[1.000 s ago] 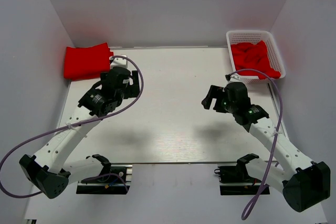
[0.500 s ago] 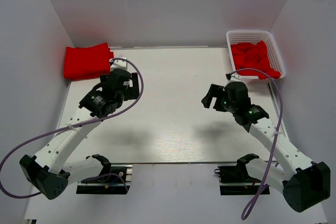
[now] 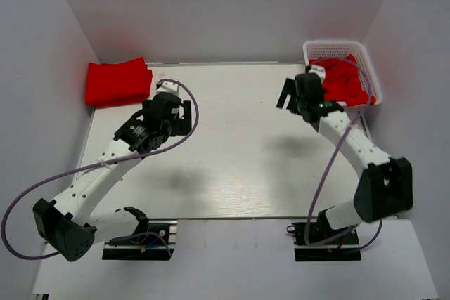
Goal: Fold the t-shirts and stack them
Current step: Grab crumpled tshirt from bin with the right arm
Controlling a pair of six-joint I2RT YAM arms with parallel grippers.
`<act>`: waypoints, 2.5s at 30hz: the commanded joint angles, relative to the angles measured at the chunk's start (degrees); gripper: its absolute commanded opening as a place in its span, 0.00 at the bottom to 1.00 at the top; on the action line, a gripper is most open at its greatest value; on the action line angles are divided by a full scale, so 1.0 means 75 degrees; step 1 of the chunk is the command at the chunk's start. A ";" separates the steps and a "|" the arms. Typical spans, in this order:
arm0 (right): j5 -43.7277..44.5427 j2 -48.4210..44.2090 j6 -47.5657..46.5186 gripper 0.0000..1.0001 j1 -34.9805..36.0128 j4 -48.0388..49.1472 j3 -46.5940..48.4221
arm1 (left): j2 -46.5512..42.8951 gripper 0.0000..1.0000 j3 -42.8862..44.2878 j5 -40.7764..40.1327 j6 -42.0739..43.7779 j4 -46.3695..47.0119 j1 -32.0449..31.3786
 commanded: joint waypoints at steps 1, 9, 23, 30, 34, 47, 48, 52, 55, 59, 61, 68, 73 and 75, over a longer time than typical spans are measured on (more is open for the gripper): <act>0.0291 0.0872 -0.0450 0.90 -0.0413 -0.0021 0.1514 | 0.0077 1.00 -0.0127 -0.0026 0.0087 0.0235 -0.0040; -0.0222 0.3085 -0.0943 0.90 -0.1808 -0.0351 0.4011 | 0.0593 1.00 -0.0116 -0.0200 0.0240 0.0225 -0.0040; -0.1643 0.6957 -0.1389 0.90 -0.3813 -0.0060 0.7997 | 0.0429 1.00 -0.0268 0.0138 0.0732 0.0823 0.0030; -0.1878 0.7941 -0.1365 0.90 -0.3989 0.1428 0.8407 | 0.0674 1.00 -0.0268 0.0209 0.0884 0.0999 0.0030; -0.1735 0.8340 -0.1482 0.90 -0.4001 0.1944 0.8512 | 0.0827 1.00 -0.0268 0.0279 0.0884 0.0999 0.0030; -0.1525 0.9149 -0.1190 0.83 -0.4036 0.2976 0.8630 | 0.1120 1.00 -0.0268 0.0279 0.1037 0.0928 0.0030; -0.1526 0.9137 -0.1202 0.63 -0.4025 0.3035 0.8595 | 0.1120 1.00 -0.0268 0.0279 0.1037 0.0928 0.0030; -0.1409 0.8998 -0.1236 0.00 -0.4013 0.3094 0.8513 | 0.1214 1.00 -0.0198 0.0279 0.1037 0.0928 0.0030; -0.1315 0.8704 -0.1365 0.00 -0.4013 0.3339 0.8139 | 0.1284 1.00 -0.0198 0.0279 0.1037 0.0858 0.0030; -0.1384 0.8399 -0.1529 0.00 -0.4024 0.3305 0.7997 | 0.1354 1.00 -0.0198 0.0361 0.1107 0.0858 0.0030; -0.1455 0.8154 -0.1658 0.00 -0.4048 0.3258 0.7950 | 0.1355 1.00 -0.0198 0.0442 0.1107 0.0928 0.0030; -0.1795 0.7051 -0.2280 0.00 -0.4060 0.3059 0.7423 | 0.1261 1.00 -0.0045 0.0373 0.1025 0.0776 0.0030; -0.1608 0.6198 -0.2654 0.00 -0.4071 0.2650 0.7317 | 0.0899 1.00 -0.0045 0.0559 0.0943 0.0776 0.0030; -0.1573 0.5741 -0.2748 0.00 -0.4071 0.2462 0.7399 | 0.0805 1.00 -0.0045 0.0653 0.0943 0.0776 0.0030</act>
